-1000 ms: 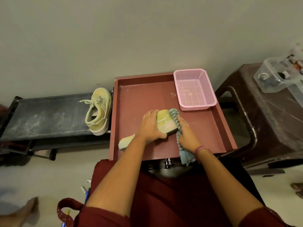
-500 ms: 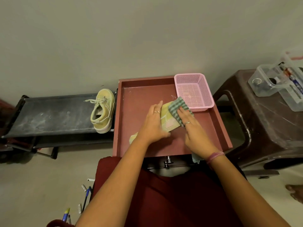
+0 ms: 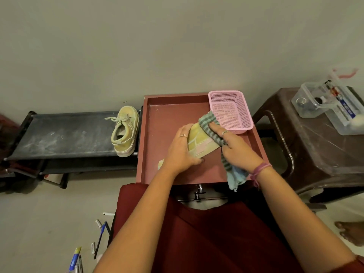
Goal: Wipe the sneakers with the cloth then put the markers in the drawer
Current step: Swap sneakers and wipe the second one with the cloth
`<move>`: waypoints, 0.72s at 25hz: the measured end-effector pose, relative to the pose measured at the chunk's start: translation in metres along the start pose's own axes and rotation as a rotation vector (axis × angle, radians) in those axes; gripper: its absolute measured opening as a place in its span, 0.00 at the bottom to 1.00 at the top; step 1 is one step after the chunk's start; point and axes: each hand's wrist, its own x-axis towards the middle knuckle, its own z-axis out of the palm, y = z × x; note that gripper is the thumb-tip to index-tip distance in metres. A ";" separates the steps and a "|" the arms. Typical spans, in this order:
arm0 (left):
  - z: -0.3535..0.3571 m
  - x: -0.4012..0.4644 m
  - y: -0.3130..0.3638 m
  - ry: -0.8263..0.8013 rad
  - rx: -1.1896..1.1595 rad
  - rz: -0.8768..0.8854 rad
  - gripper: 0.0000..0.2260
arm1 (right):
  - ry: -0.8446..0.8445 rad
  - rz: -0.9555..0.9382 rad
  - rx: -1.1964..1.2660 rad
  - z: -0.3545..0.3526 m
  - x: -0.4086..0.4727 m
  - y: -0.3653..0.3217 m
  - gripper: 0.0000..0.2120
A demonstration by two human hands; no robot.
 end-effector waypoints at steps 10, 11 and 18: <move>0.005 -0.006 0.011 0.066 -0.016 -0.061 0.44 | 0.004 0.028 -0.036 -0.015 0.007 -0.010 0.31; 0.004 -0.006 0.011 0.075 -0.028 -0.065 0.44 | 0.001 -0.006 -0.088 -0.013 0.006 -0.015 0.32; -0.003 -0.010 0.004 0.120 -0.144 -0.087 0.44 | 0.120 -0.322 -0.551 0.025 -0.015 -0.007 0.38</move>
